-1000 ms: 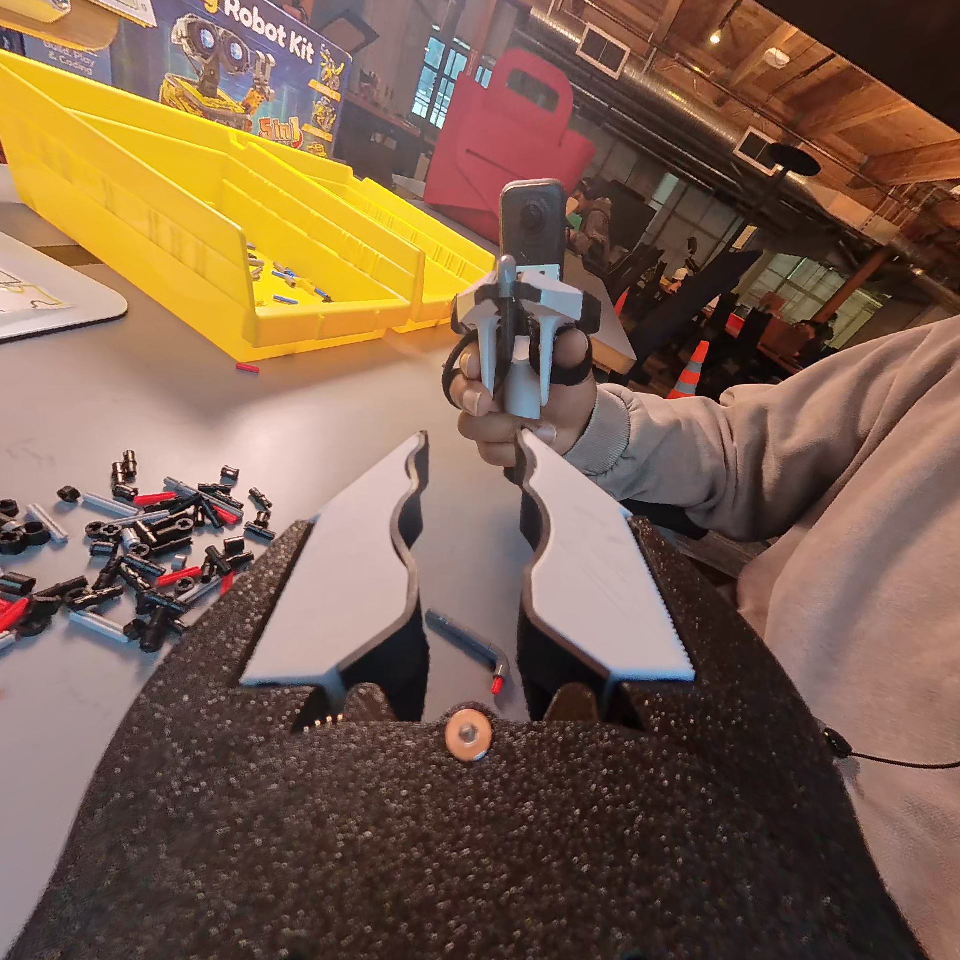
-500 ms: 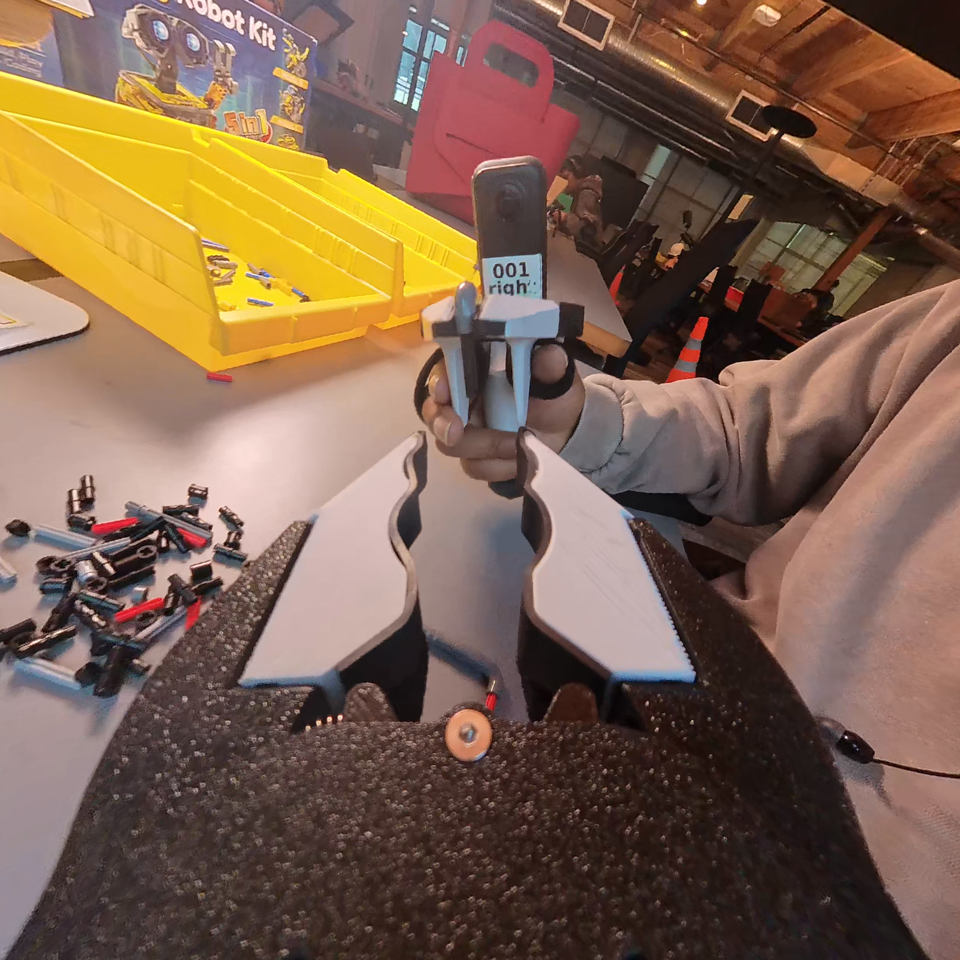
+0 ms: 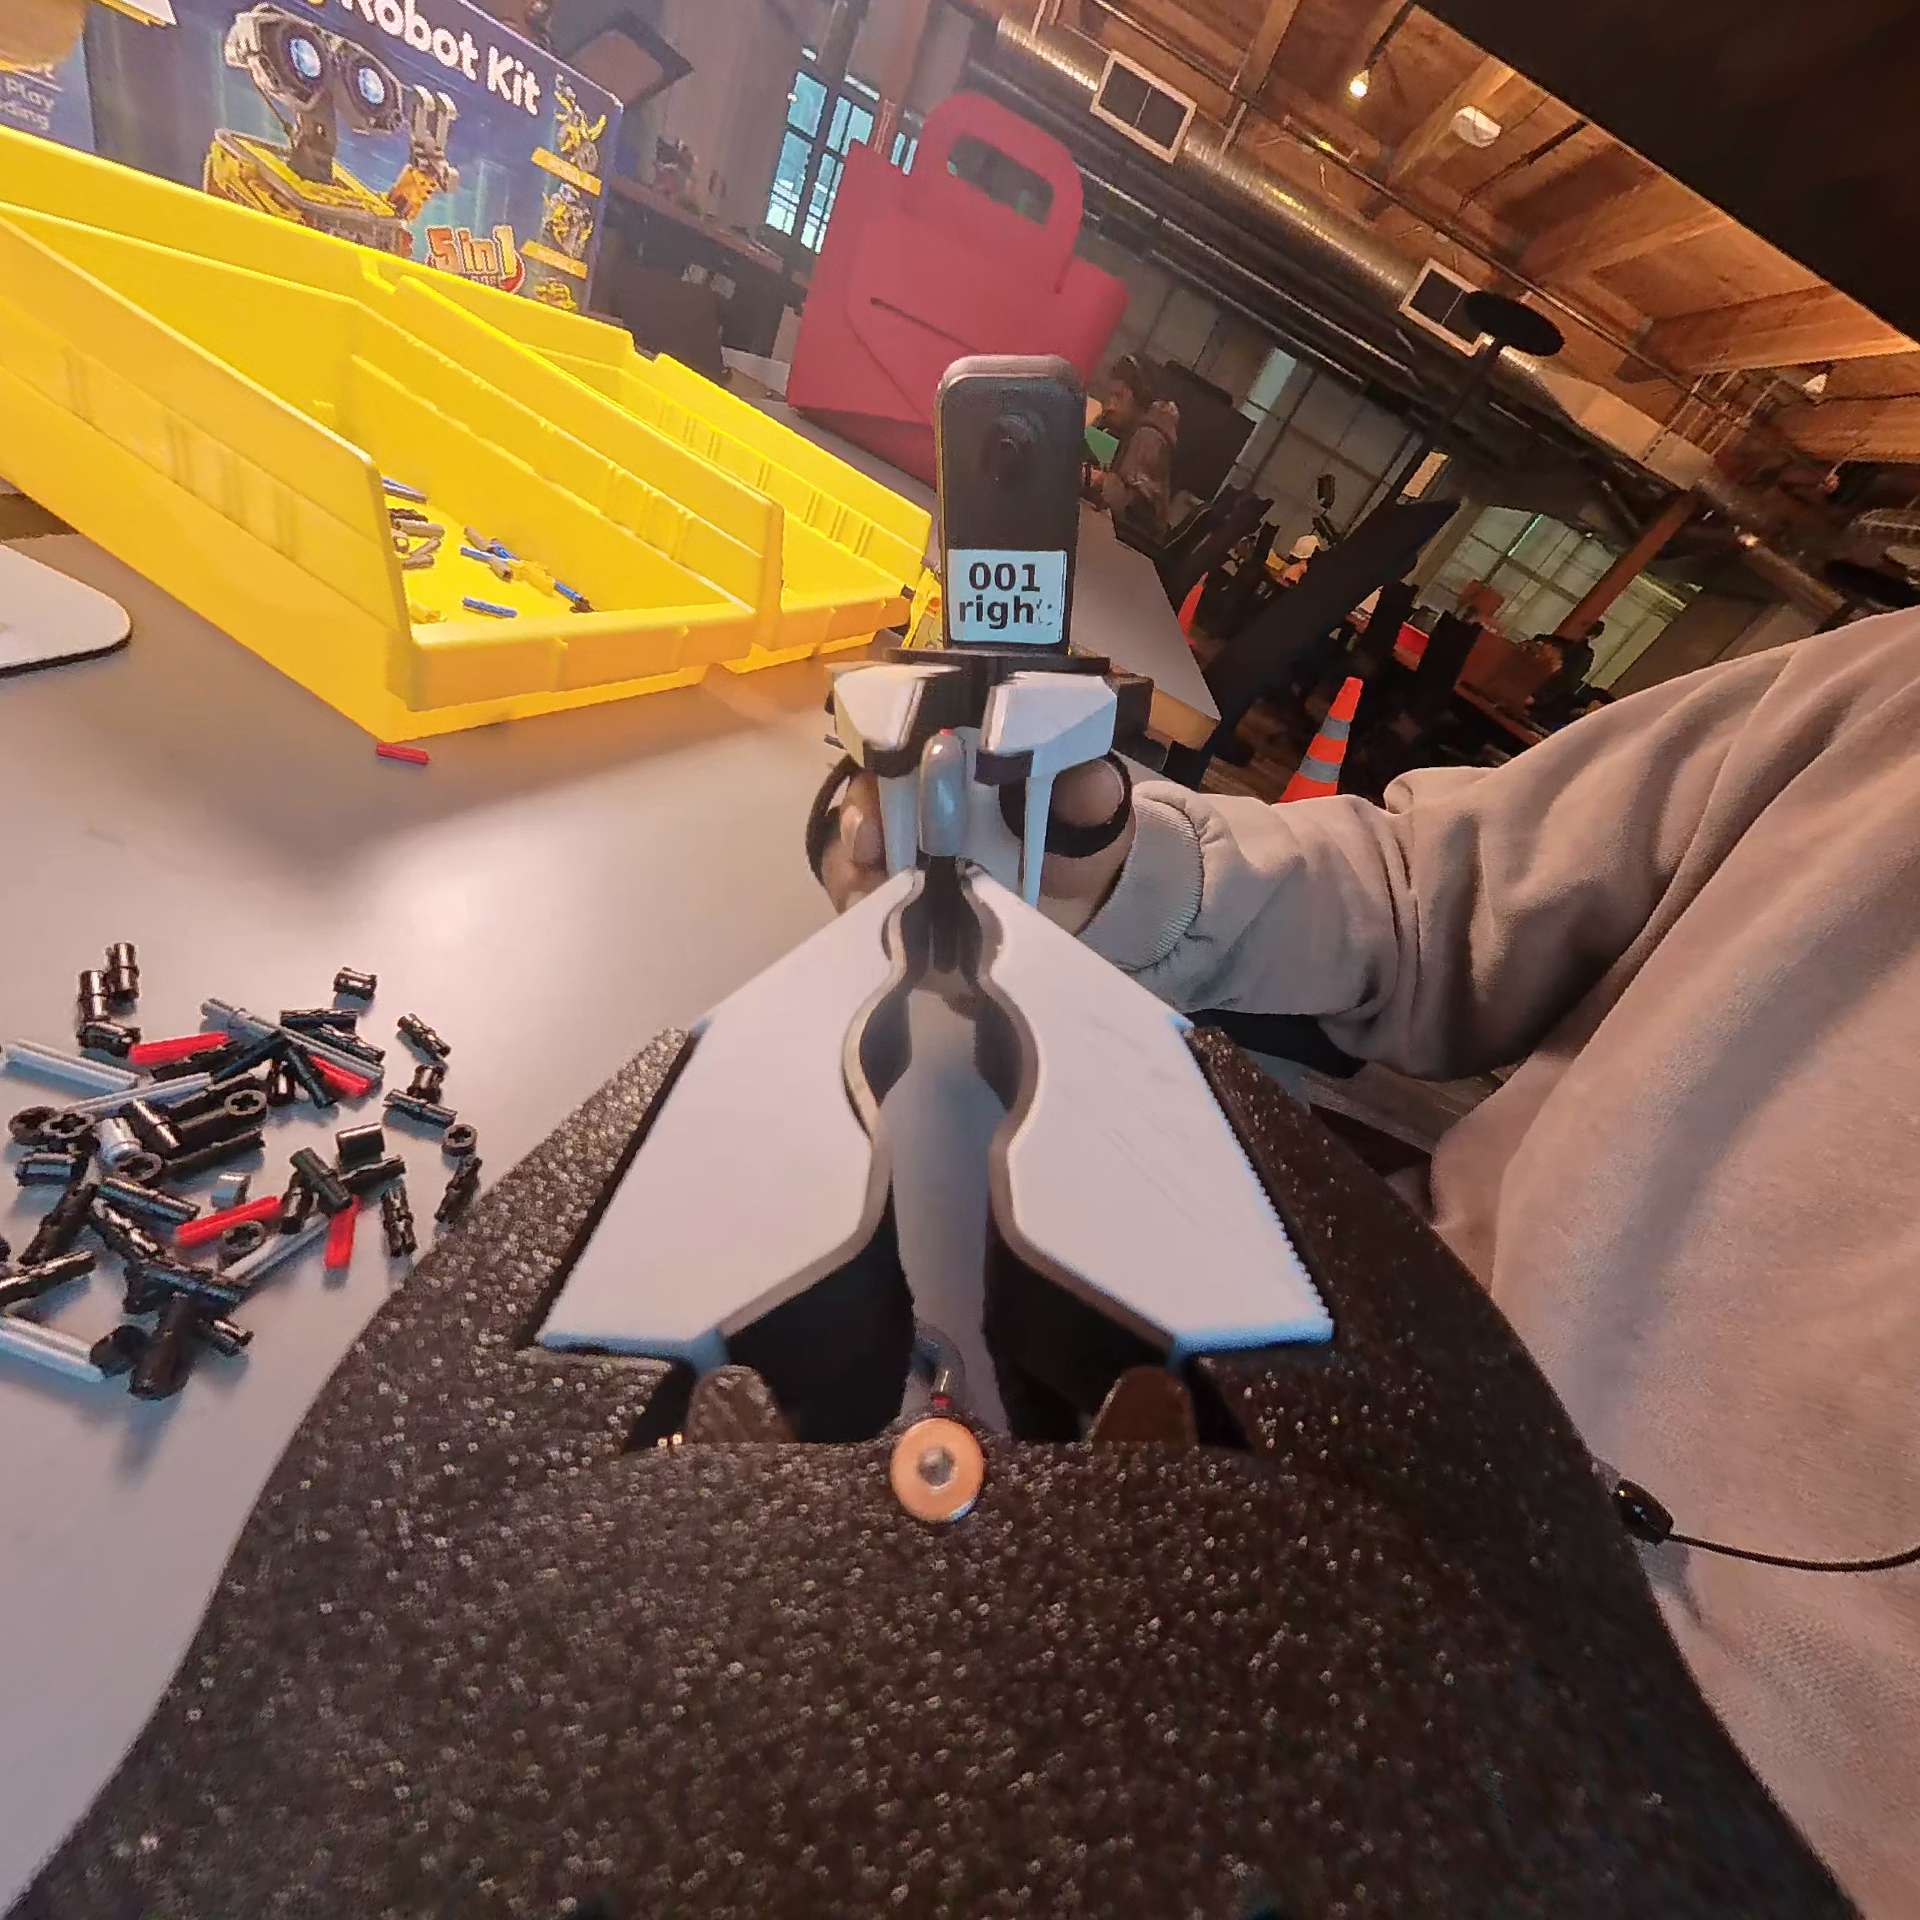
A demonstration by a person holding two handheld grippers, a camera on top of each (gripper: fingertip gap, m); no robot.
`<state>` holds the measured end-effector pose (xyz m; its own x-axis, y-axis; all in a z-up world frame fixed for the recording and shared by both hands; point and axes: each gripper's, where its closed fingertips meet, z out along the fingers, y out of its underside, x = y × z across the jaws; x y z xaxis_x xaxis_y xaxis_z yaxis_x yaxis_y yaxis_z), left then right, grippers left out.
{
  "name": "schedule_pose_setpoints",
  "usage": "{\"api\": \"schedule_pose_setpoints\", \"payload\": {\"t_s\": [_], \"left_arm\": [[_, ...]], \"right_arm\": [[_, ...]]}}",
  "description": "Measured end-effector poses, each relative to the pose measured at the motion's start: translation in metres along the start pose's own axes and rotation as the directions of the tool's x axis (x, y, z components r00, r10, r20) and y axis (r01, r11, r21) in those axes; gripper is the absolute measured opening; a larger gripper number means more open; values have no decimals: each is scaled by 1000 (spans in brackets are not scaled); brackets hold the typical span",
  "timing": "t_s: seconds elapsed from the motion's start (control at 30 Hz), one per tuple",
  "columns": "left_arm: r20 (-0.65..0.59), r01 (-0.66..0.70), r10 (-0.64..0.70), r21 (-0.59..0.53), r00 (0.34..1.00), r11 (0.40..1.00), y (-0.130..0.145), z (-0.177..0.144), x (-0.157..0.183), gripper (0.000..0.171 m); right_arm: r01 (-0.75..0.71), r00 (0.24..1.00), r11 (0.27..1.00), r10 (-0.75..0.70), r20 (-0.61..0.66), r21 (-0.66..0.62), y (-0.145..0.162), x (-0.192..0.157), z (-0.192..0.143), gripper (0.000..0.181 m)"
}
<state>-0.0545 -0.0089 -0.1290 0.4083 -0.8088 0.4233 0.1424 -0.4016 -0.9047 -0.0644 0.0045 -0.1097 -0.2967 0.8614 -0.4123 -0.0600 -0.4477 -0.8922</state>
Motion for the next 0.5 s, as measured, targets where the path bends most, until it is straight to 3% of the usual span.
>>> {"api": "schedule_pose_setpoints", "payload": {"t_s": [0.2,0.3,0.5], "left_arm": [[-24,9,-10,-61,1000,998,9,4,4,3],[-45,5,-9,-93,999,996,15,7,10,3],[-127,72,-72,-8,989,997,-1,7,22,3]], "right_arm": [[42,999,997,-41,20,-69,11,-6,5,17],[49,998,994,-45,40,-95,16,-12,9,5],[19,998,1000,-19,56,1,-3,-23,10,3]]}}
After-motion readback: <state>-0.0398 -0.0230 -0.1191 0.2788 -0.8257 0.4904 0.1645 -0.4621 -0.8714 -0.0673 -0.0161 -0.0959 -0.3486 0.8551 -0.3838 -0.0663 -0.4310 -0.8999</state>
